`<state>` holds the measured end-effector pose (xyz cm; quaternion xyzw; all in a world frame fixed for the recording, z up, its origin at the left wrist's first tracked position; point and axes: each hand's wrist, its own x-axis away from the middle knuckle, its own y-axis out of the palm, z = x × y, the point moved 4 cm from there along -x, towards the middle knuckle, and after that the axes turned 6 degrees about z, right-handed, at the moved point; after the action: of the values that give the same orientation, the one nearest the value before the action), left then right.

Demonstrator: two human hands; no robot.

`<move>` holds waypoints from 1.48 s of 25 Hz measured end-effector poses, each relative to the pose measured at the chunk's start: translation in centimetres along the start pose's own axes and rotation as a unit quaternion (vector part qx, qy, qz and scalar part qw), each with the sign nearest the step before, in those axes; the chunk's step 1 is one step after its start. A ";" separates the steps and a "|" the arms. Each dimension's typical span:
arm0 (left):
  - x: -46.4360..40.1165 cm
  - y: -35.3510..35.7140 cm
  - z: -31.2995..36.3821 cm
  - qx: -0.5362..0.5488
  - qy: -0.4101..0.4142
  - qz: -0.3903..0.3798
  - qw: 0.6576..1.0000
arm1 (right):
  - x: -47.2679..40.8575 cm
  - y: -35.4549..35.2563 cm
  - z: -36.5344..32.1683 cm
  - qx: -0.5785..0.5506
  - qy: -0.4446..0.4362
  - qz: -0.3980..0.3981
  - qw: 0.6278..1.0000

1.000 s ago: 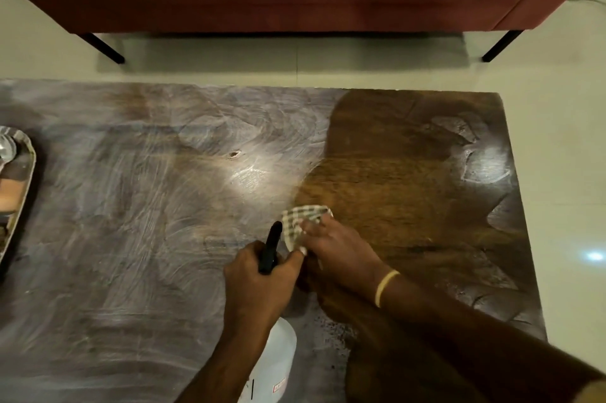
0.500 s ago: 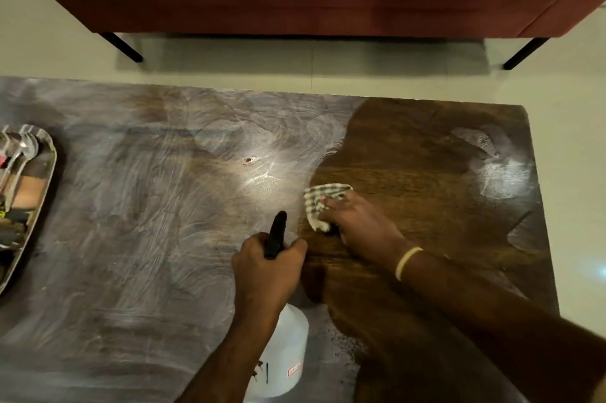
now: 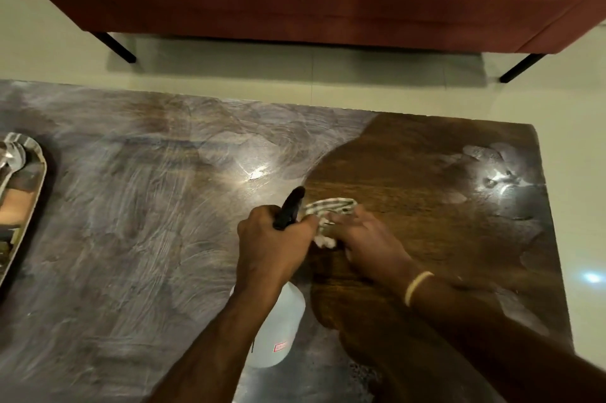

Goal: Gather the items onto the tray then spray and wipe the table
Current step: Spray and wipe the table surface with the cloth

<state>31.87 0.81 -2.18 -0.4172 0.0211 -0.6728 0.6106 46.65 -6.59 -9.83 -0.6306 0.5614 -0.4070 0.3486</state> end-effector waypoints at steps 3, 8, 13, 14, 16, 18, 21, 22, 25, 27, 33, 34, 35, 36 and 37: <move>-0.8 0.1 0.1 -0.008 0.004 -0.005 1.000 | -2.7 -3.1 8.0 0.028 0.172 0.068 0.982; -0.8 1.4 -0.2 0.004 0.011 -0.004 1.000 | -11.0 -1.9 6.7 0.060 0.221 0.112 0.967; -1.9 1.2 -0.1 -0.023 0.024 -0.049 0.998 | -4.7 -4.1 6.0 0.025 0.140 0.093 0.986; -2.2 1.2 -0.1 -0.024 0.023 -0.053 0.998 | -5.9 -5.7 8.6 0.023 0.211 0.127 0.969; -2.7 1.6 0.0 -0.013 0.010 -0.055 0.998 | -10.0 -7.5 13.2 0.045 0.311 0.182 0.932; -3.0 1.7 0.1 0.014 -0.001 -0.038 0.999 | -14.0 -7.1 11.8 0.047 0.298 0.200 0.932; -3.6 1.3 0.8 0.023 0.002 -0.002 1.000 | -13.7 -3.2 6.7 0.066 0.159 0.108 0.979; -3.8 1.1 0.9 0.012 0.007 0.003 1.000 | -12.1 -2.5 5.9 0.076 0.104 0.075 0.989; -4.9 0.5 1.3 0.001 0.032 0.004 0.999 | -10.5 -4.7 8.9 0.071 0.136 0.103 0.983; -5.6 0.1 1.4 -0.006 0.040 0.004 0.999 | -13.2 -5.8 11.2 0.074 0.243 0.137 0.957; -5.8 -1.1 0.7 -0.007 -0.011 0.009 1.000 | -13.5 -0.3 0.8 0.040 0.097 0.086 0.991; -5.9 -1.3 0.4 -0.009 -0.007 0.011 1.000 | -11.6 -0.3 0.6 0.033 0.061 0.067 0.995; -6.2 -1.6 0.2 -0.008 -0.001 0.013 1.000 | -10.7 -1.0 1.7 0.031 0.057 0.066 0.996; -6.4 -1.9 -0.1 -0.009 0.008 0.018 1.000 | -11.0 -1.6 3.7 0.033 0.090 0.076 0.993; -6.6 -2.1 -0.4 -0.016 0.022 0.021 0.999 | -12.2 -2.4 5.9 0.039 0.148 0.092 0.984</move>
<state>29.32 6.71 -4.83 -0.4113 0.0545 -0.6686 0.6172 52.53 5.69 -11.64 -0.4950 0.6465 -0.4831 0.3220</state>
